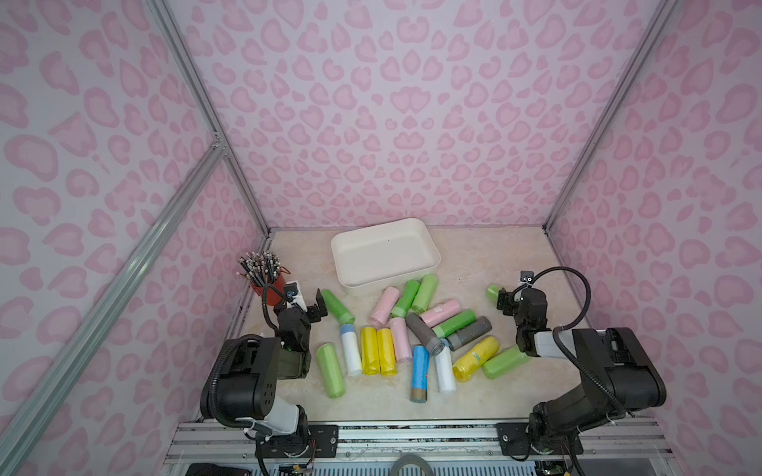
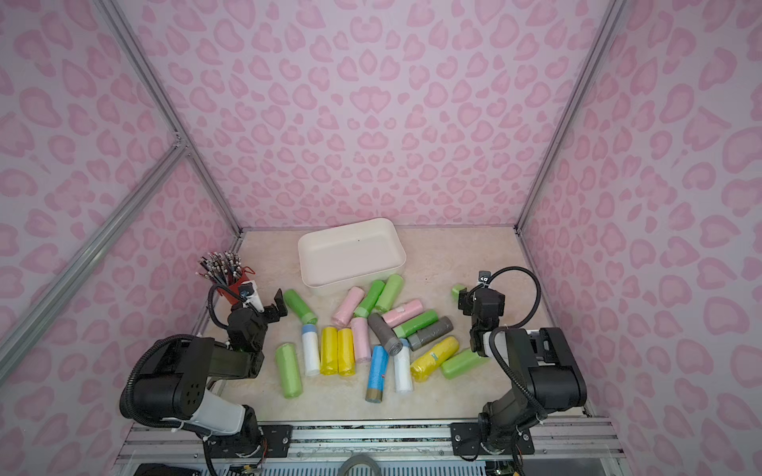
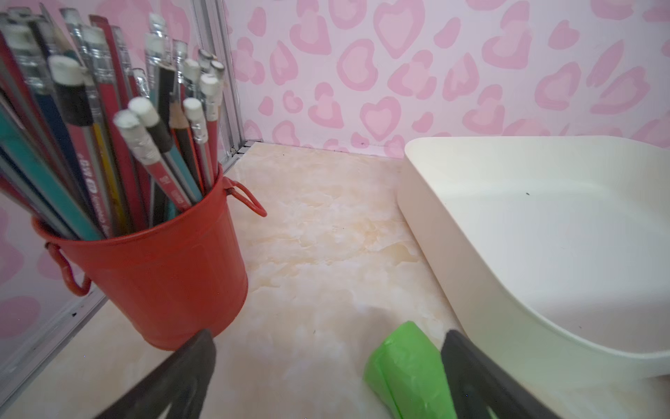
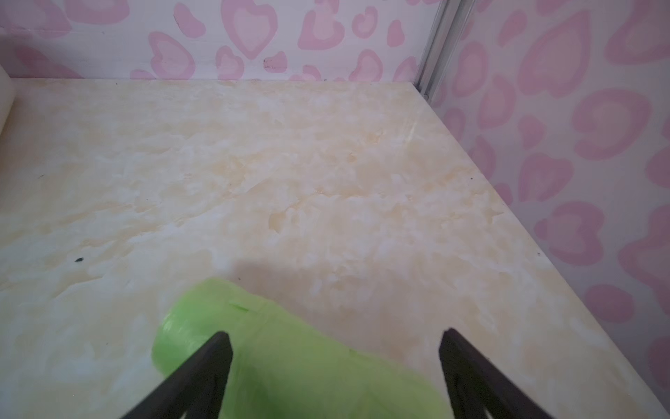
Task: Put the roll of trash bags into the storage box
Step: Pick up the roll of trash bags from the center of the board.
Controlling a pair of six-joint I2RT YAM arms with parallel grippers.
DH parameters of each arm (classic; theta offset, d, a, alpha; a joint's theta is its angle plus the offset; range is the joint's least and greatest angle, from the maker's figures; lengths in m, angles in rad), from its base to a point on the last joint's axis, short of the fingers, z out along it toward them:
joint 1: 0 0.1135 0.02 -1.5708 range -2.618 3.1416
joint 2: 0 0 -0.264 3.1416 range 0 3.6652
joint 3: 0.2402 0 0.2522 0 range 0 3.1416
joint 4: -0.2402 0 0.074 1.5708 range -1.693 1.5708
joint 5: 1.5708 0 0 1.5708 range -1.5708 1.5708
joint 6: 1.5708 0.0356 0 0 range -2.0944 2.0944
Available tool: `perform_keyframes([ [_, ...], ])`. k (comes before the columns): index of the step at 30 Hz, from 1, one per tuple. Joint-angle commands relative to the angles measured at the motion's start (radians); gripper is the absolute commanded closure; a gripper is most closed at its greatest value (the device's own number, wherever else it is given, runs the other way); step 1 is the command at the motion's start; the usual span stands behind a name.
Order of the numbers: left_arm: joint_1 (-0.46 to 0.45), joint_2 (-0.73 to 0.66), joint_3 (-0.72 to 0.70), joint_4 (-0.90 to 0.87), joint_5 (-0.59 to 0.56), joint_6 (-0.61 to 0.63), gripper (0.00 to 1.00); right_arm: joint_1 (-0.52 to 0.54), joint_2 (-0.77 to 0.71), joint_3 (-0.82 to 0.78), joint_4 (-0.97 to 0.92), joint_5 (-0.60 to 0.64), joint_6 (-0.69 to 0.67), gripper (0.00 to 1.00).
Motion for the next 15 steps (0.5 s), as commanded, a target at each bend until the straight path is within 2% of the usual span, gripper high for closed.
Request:
perform_keyframes([
  [1, 0.001, -0.001, 0.002, 0.050, -0.005, 0.002, 0.01, 0.000, 0.003, -0.002, 0.021, -0.001, -0.006, 0.09],
  [15, 0.012, -0.001, 0.002, 0.050, 0.018, -0.005, 0.01, -0.004, 0.005, 0.004, 0.014, -0.013, -0.004, 0.09],
])
